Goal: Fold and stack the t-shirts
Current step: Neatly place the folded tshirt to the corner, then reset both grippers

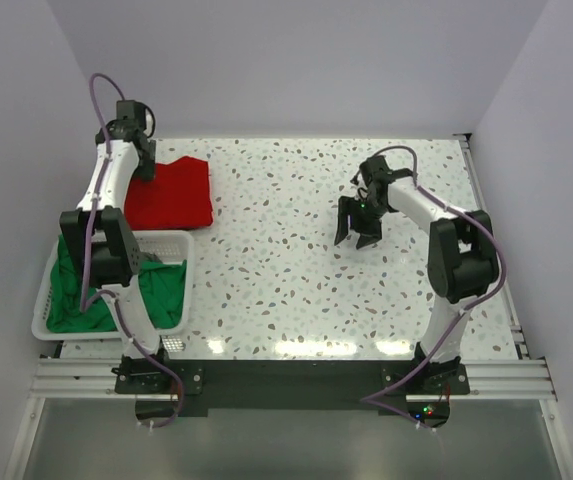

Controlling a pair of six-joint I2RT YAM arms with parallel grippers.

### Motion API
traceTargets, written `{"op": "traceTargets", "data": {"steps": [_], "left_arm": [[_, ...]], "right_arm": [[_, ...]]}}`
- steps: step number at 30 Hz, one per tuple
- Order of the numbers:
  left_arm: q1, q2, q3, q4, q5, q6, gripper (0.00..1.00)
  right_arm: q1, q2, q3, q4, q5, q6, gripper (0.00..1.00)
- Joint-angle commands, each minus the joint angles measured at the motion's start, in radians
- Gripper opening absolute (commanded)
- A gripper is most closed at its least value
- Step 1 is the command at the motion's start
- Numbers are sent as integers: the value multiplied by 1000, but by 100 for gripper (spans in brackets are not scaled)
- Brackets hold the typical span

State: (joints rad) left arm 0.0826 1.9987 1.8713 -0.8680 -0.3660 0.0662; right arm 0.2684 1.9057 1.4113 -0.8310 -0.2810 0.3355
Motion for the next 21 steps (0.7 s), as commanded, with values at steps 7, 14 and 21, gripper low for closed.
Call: {"op": "traceTargets", "data": {"steps": [7,14,21], "left_arm": [[102,-90,-53,69,79,-230,82],[42,-340,-303,285,182,-348,90],[-145,-596,-567,460,142,-425,100]], "right_arm": [[-1,-157,9,-36,-24,-23,66],[-1,-289,-81,4,12,-6,66],[-1,-422,-216,78,66,14,66]]}}
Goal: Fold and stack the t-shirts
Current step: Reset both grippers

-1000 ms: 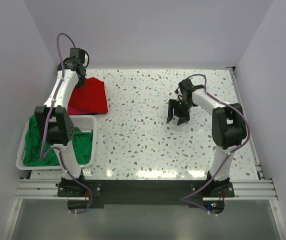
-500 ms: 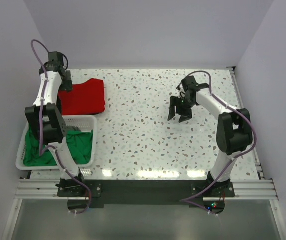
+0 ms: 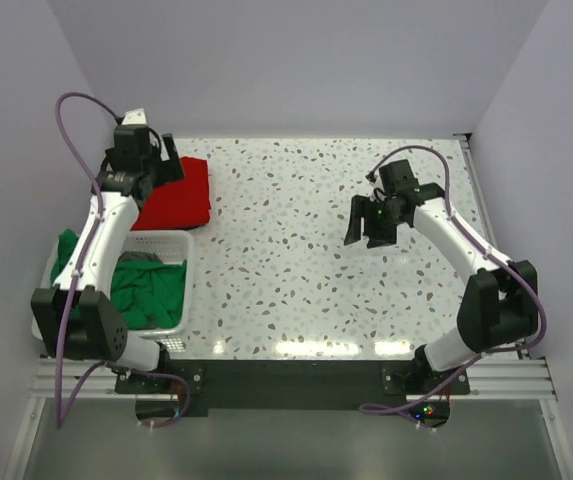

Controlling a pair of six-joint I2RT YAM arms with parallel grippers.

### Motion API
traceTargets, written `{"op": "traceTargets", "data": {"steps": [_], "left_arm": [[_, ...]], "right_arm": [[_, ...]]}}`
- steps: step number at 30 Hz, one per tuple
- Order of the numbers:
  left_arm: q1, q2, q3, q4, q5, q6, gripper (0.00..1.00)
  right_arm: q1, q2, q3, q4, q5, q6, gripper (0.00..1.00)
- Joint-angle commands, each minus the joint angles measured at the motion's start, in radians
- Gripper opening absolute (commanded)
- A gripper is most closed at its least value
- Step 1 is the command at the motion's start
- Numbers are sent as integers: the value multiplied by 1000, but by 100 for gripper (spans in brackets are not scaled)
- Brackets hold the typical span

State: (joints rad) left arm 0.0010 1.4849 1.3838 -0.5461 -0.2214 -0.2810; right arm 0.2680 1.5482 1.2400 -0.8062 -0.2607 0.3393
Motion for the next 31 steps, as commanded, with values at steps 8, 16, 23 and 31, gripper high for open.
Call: {"op": "traceTargets", "data": {"steps": [8,16,23,31], "left_arm": [[-246,-408,-350,215,-133,-243,100],[-314,-521,-439,103,-170,-302,100],[-314,-584,-489,77,-156,-334,100],[-314,-633,-506,8,-180,-354,100]], "right_arm": [[-1,-194,-186,131,92,30,66],[0,-263,-264,183,100,49,67],[0,-295,-281,183,110,44,67],[-1,-321,-286,176,123,37,67]]}}
